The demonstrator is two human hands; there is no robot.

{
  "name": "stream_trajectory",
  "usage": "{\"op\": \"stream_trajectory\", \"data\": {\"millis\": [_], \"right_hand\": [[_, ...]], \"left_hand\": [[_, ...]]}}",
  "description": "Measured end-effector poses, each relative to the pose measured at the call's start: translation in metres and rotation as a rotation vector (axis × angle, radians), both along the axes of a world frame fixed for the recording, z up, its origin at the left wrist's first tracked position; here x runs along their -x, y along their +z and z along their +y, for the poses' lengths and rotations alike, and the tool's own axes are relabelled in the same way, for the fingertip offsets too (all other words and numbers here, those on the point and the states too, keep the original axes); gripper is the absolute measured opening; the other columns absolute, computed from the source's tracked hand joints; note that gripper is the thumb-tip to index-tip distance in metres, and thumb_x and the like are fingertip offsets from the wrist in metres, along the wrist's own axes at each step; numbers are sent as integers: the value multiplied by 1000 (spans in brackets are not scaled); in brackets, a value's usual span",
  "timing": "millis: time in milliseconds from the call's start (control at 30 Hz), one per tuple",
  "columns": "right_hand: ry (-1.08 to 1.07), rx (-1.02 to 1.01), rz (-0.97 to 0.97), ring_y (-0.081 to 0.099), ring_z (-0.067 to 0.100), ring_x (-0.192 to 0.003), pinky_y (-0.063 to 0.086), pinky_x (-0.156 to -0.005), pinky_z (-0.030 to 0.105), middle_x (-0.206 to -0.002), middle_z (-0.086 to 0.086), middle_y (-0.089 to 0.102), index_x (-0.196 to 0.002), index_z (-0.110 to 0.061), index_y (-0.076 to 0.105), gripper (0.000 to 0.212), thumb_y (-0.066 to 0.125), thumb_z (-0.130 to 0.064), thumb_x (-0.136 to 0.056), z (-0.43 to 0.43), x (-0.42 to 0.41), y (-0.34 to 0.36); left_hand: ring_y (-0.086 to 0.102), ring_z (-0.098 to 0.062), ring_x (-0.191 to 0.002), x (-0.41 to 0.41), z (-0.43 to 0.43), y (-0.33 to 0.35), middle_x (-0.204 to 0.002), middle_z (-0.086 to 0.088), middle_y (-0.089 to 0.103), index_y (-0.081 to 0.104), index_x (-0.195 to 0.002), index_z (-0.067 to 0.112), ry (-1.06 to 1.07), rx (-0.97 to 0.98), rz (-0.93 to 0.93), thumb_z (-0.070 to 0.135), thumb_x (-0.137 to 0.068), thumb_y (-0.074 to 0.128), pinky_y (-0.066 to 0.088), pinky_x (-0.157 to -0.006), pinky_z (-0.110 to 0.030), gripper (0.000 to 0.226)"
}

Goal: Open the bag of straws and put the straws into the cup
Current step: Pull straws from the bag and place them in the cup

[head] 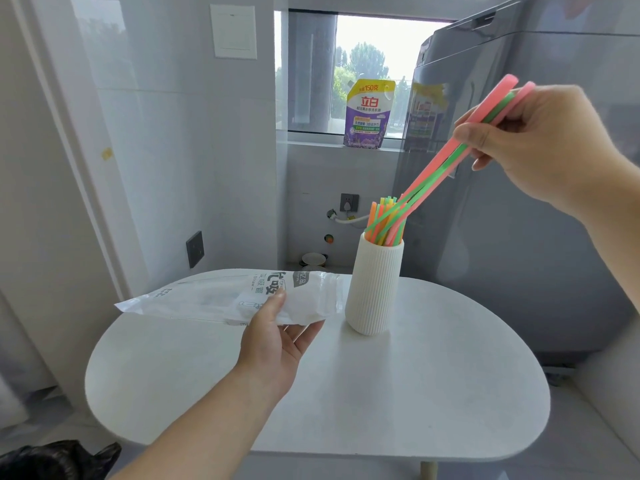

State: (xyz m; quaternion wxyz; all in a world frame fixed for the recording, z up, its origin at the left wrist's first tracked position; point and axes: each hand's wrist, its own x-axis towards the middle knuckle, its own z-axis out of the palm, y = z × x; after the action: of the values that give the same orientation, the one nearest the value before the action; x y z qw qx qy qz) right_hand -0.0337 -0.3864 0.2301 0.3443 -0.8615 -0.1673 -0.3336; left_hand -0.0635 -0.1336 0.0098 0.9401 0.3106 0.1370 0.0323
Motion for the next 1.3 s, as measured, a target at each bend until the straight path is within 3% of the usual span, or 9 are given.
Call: {"op": "stream_trajectory", "data": {"millis": [133, 233, 400, 600, 767, 933, 1100, 1300], "right_hand": [[11, 48, -4, 73, 27, -74, 59, -75, 27, -81, -1, 73, -95, -22, 75, 7, 71, -27, -92, 0, 1, 2], [10, 78, 10, 73, 26, -73, 60, -75, 29, -83, 4, 74, -97, -22, 76, 9, 71, -27, -92, 0, 1, 5], [50, 143, 44, 69, 15, -68, 53, -70, 13, -81, -1, 74, -95, -25, 74, 5, 71, -26, -91, -1, 3, 6], [44, 155, 20, 70, 17, -68, 58, -84, 35, -84, 1, 74, -96, -25, 76, 7, 71, -27, -91, -6, 5, 8], [67, 149, 37, 72, 22, -72, 58, -80, 30, -82, 3, 75, -94, -28, 75, 5, 72, -26, -90, 0, 4, 5], [95, 95, 18, 71, 14, -69, 59, -77, 21, -82, -6, 74, -95, -28, 74, 5, 72, -26, -91, 4, 0, 4], [105, 106, 25, 73, 18, -71, 61, -85, 38, -83, -3, 75, -96, -24, 75, 6, 71, -25, -91, 8, -3, 4], [112, 130, 62, 74, 21, -73, 60, -87, 42, -82, -3, 76, -87, -34, 72, 10, 72, -25, -91, 8, -4, 2]], "left_hand": [[78, -23, -88, 0, -1, 0, -110, -10, 78, 61, -133, 14, -3, -6, 7, 17, -98, 62, 64, -66, -37, 35], [78, -23, -88, 0, -2, 0, -111, -10, 77, 60, -135, 14, -2, -5, 12, 18, -98, 62, 64, -64, -36, 37], [77, -24, -87, 1, 0, 0, -107, -9, 78, 61, -133, 14, -5, -7, 11, 18, -98, 63, 64, -67, -38, 36], [76, -25, -91, 1, -1, 1, -106, -10, 78, 61, -132, 14, -7, -7, 13, 17, -98, 62, 65, -70, -39, 35], [78, -23, -85, 2, -2, 1, -98, -7, 79, 61, -131, 15, -6, -4, 9, 17, -98, 62, 65, -68, -38, 33], [78, -23, -85, 2, -1, 0, -101, -7, 79, 61, -132, 16, 2, -8, 6, 17, -98, 62, 65, -68, -38, 35], [78, -24, -88, 2, -1, 1, -107, -8, 79, 61, -130, 19, 8, -2, 4, 16, -98, 62, 65, -68, -39, 32], [78, -23, -85, 3, -1, 2, -105, -8, 79, 63, -126, 18, 6, -1, 4, 16, -97, 63, 65, -70, -40, 29]]}}
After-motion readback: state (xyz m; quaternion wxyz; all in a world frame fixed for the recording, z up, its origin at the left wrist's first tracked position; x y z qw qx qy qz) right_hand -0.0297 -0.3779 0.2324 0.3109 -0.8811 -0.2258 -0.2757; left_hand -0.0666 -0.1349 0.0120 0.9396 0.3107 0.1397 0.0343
